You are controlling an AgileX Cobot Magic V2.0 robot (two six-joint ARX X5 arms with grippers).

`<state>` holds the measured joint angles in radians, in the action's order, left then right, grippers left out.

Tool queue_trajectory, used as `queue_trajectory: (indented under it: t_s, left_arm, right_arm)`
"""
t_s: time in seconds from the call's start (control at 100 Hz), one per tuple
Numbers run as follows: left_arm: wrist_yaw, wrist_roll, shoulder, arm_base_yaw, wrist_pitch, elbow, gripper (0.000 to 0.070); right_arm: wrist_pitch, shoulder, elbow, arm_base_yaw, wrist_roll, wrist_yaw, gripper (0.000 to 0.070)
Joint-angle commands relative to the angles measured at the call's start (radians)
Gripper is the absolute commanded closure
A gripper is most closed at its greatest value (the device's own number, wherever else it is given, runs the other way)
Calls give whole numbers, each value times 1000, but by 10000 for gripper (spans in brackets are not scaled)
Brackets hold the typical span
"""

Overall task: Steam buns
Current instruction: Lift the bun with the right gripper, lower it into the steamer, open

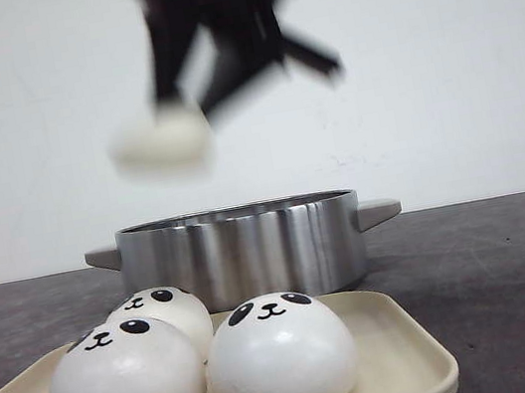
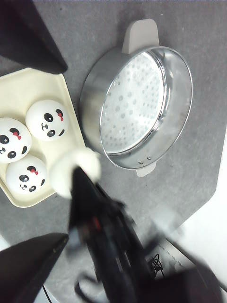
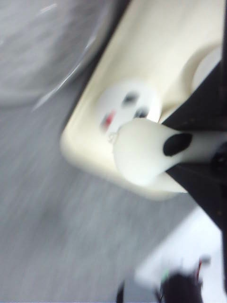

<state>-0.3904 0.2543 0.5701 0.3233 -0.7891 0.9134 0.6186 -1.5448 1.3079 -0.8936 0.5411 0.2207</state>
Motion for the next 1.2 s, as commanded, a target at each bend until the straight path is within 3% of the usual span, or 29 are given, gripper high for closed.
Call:
queue_trajectory:
  t_s: [0.0, 0.13, 0.19, 0.34, 0.62, 1.09, 1.15, 1.19]
  left_arm:
    - [5, -3, 5, 5, 16, 11, 0]
    - [5, -2, 5, 5, 29, 11, 0]
    - [5, -1, 5, 5, 29, 11, 0]
    - [5, 0, 5, 5, 28, 11, 0]
    - [5, 0, 5, 5, 26, 11, 0]
    - [5, 0, 5, 4, 26, 11, 0]
    - [5, 0, 5, 4, 26, 11, 0]
    - [5, 0, 5, 4, 26, 11, 0]
  right_arm:
    - [3, -2, 51, -17, -39, -63, 693]
    - [1, -1, 178, 0, -133, -262, 694]
    - [-10, -26, 231, 29, -187, -310, 694]
    - [-14, -132, 330, 140, -242, -319, 694]
    - [-76, -368, 359, 301, -241, -293, 694]
    - [-137, -528, 359, 341, -241, -262, 691]
    - [-133, -537, 359, 341, -238, -253, 656]
    - [-124, -537, 359, 341, -237, -250, 577]
